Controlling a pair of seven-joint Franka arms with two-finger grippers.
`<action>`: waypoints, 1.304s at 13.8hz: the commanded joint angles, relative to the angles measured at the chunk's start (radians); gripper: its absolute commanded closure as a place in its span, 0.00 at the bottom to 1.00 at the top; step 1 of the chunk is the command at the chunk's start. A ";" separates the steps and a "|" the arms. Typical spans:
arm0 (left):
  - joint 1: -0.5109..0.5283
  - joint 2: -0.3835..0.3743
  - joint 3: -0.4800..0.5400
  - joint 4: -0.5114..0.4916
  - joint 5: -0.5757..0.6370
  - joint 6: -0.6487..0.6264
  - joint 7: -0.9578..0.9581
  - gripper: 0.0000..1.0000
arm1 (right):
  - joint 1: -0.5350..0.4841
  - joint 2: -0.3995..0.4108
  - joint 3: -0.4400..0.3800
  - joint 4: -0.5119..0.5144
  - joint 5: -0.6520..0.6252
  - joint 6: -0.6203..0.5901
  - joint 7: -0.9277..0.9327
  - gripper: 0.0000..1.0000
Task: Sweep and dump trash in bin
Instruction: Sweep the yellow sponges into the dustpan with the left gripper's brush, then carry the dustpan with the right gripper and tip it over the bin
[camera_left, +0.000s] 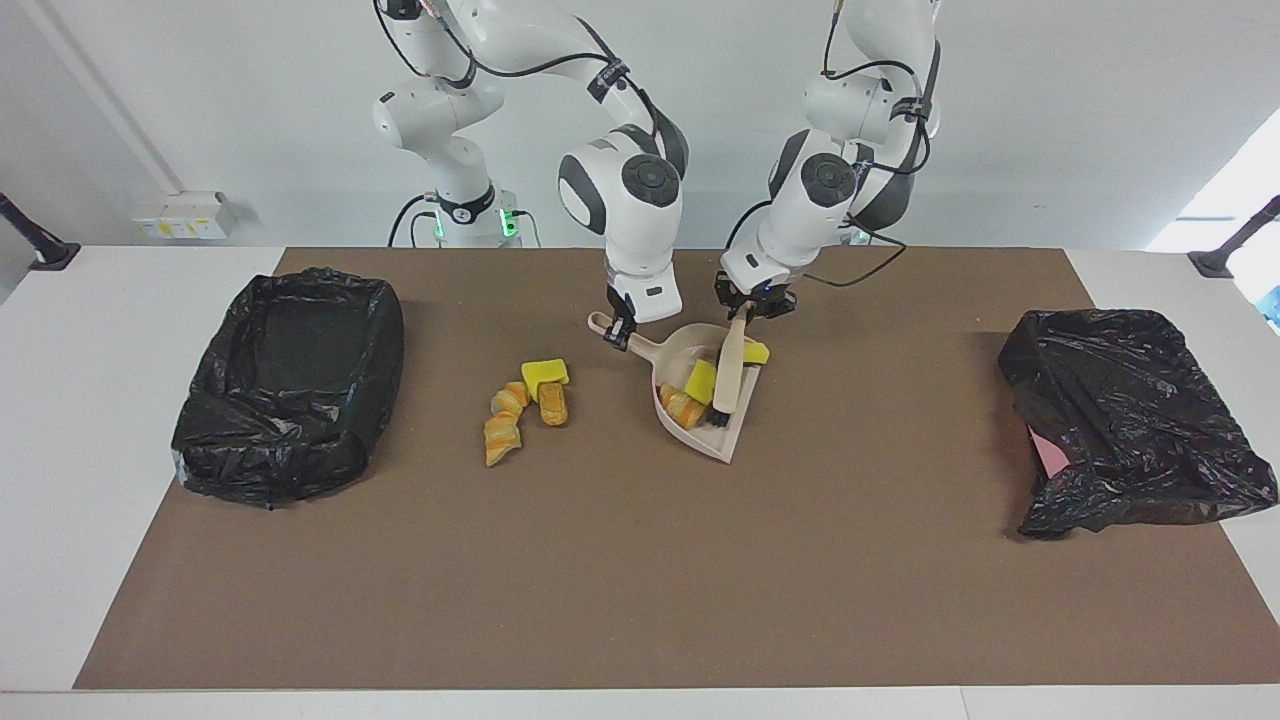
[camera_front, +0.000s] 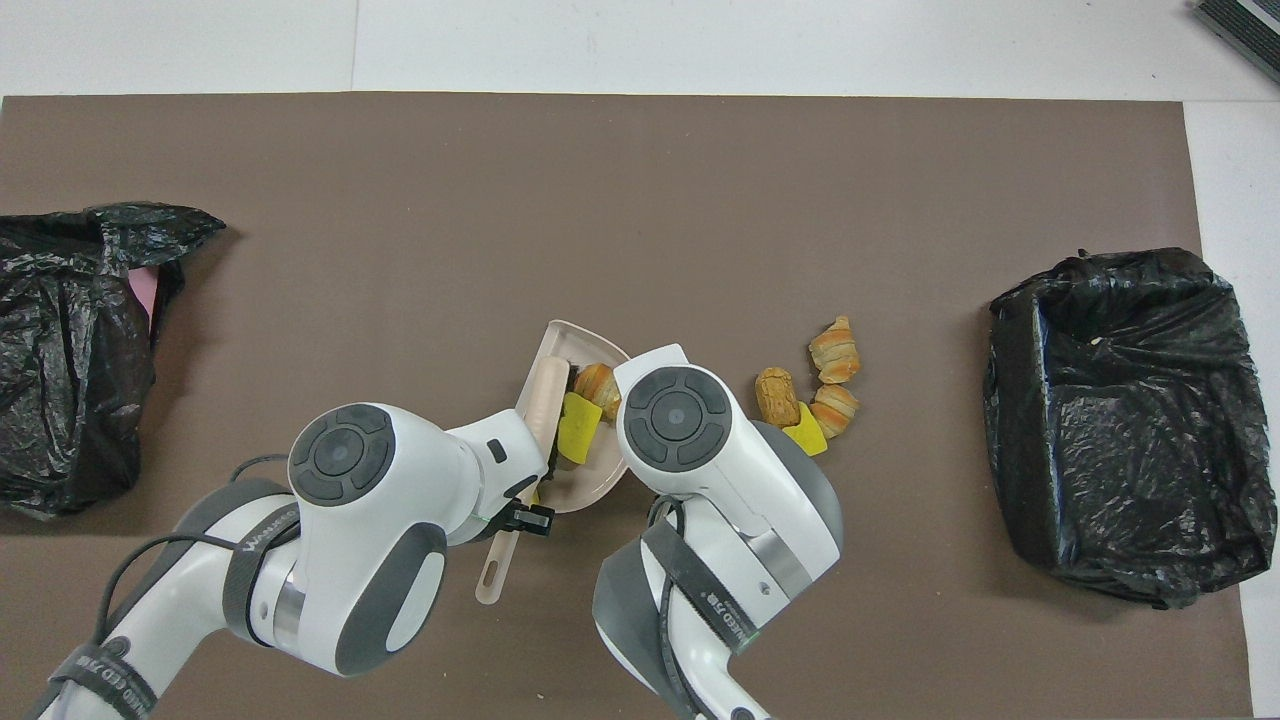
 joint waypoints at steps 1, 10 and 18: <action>0.008 0.032 0.023 0.099 -0.026 -0.096 0.023 1.00 | -0.006 -0.011 0.004 -0.013 0.003 -0.012 0.023 1.00; 0.138 -0.008 0.029 0.107 0.058 -0.159 -0.043 1.00 | -0.006 -0.011 0.004 -0.013 0.002 -0.012 0.020 1.00; 0.115 -0.104 0.011 -0.029 0.216 -0.130 -0.344 1.00 | -0.168 -0.170 -0.001 -0.010 -0.014 -0.115 -0.055 1.00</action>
